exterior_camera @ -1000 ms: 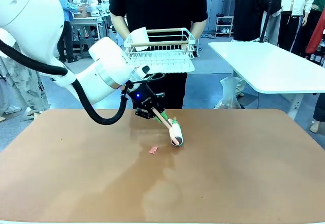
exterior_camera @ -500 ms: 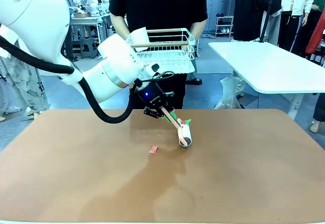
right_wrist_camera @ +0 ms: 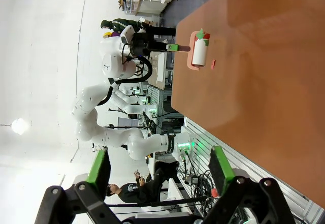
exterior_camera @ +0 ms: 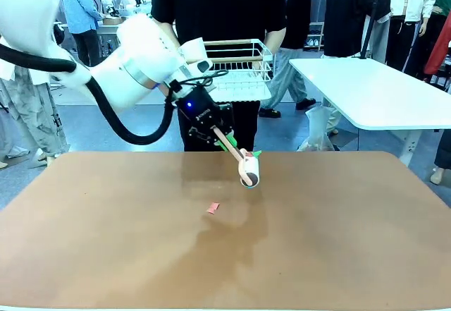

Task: Clean the table.
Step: Clean the table with the Lint Roller when the human lifts the Dish drying rack.

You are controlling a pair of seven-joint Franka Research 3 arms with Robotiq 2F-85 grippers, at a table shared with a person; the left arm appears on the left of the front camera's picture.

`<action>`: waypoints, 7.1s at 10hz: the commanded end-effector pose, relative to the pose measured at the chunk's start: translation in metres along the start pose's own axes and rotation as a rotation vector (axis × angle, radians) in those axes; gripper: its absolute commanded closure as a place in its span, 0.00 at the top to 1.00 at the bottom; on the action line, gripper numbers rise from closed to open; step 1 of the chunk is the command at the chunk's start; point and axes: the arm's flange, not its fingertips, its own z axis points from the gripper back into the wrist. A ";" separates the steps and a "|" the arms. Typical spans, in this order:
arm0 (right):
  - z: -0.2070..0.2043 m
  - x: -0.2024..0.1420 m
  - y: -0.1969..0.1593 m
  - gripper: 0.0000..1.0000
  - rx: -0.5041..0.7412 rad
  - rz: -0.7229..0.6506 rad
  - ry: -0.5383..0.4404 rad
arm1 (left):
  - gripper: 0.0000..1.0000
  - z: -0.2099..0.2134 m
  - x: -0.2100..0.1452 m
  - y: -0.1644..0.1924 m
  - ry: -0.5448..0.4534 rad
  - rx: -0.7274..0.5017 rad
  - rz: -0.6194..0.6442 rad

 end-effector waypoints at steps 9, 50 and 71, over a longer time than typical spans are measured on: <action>0.000 -0.002 0.004 1.00 0.013 0.005 -0.002 | 0.21 0.114 -0.068 0.191 -0.080 -0.028 0.028; 0.000 -0.002 0.004 1.00 0.013 0.005 -0.002 | 0.21 0.076 -0.055 0.015 -0.043 -0.093 -0.052; 0.000 -0.002 0.004 1.00 0.013 0.005 -0.002 | 0.21 0.245 -0.050 0.195 -0.252 0.223 -0.012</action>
